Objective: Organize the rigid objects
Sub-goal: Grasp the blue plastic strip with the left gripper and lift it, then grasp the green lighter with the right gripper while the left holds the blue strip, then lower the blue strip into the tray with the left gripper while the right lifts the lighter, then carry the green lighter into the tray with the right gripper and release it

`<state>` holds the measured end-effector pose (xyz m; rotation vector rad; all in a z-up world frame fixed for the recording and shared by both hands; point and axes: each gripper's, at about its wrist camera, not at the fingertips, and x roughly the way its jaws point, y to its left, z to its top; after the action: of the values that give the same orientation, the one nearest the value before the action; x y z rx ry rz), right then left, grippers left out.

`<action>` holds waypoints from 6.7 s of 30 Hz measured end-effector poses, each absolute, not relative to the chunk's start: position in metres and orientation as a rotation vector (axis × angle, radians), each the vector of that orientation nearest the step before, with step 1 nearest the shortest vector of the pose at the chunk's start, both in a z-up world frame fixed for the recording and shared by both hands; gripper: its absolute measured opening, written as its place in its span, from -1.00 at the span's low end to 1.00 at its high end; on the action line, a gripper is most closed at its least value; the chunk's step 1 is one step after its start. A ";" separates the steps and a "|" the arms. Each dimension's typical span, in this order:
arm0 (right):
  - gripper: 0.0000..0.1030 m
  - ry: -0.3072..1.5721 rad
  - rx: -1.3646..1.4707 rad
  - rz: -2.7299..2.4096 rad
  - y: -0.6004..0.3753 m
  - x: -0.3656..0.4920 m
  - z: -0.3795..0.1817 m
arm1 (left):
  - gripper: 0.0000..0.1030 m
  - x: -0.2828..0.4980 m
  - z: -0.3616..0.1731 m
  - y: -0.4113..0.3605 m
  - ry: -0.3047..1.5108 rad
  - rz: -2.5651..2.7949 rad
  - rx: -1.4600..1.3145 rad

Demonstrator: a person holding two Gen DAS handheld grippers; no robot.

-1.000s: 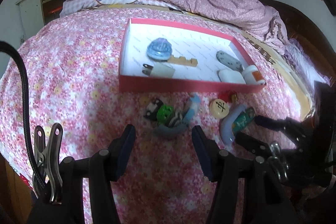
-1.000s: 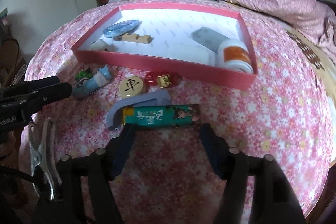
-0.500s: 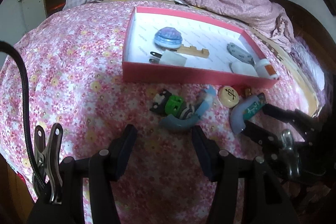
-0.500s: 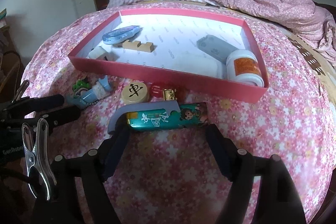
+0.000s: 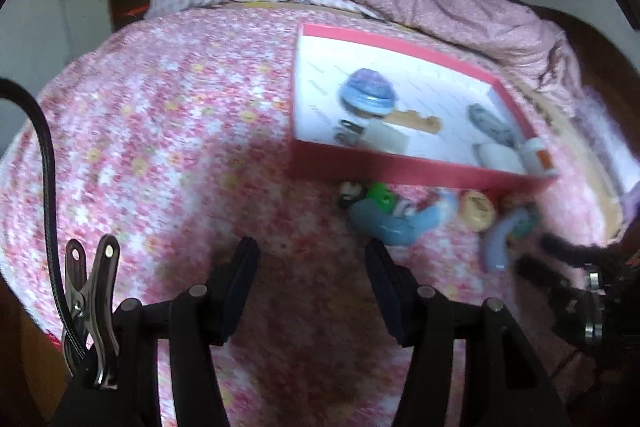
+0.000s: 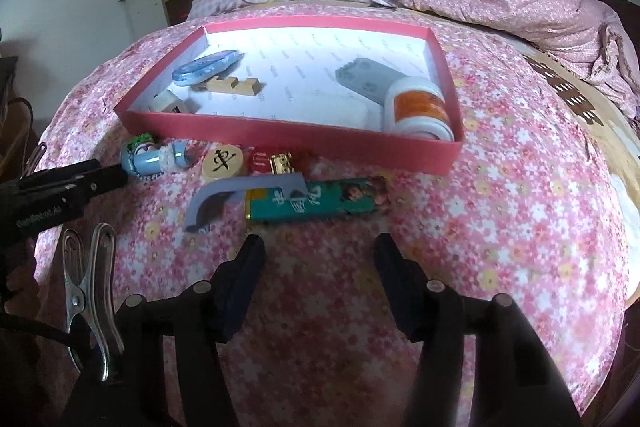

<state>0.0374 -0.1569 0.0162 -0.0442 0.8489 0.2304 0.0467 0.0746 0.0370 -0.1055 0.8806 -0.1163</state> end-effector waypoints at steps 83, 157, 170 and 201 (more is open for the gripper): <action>-0.30 0.853 -0.026 0.220 -0.181 0.022 0.018 | 0.51 0.011 0.053 0.042 0.830 -0.200 -0.086; -0.54 0.700 0.199 0.275 -0.224 0.029 0.047 | 0.52 0.110 0.077 0.003 0.791 -0.162 -0.001; -0.74 0.681 0.172 0.298 -0.205 0.078 0.072 | 0.52 0.095 0.077 0.010 0.789 -0.164 -0.026; -0.74 0.727 0.134 0.301 -0.205 0.038 0.047 | 0.52 0.080 0.077 0.013 0.788 -0.181 -0.043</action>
<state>0.0383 -0.2045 0.0467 0.1341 0.7275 0.3010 0.0803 0.0133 0.0772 -0.0432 0.7879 -0.1812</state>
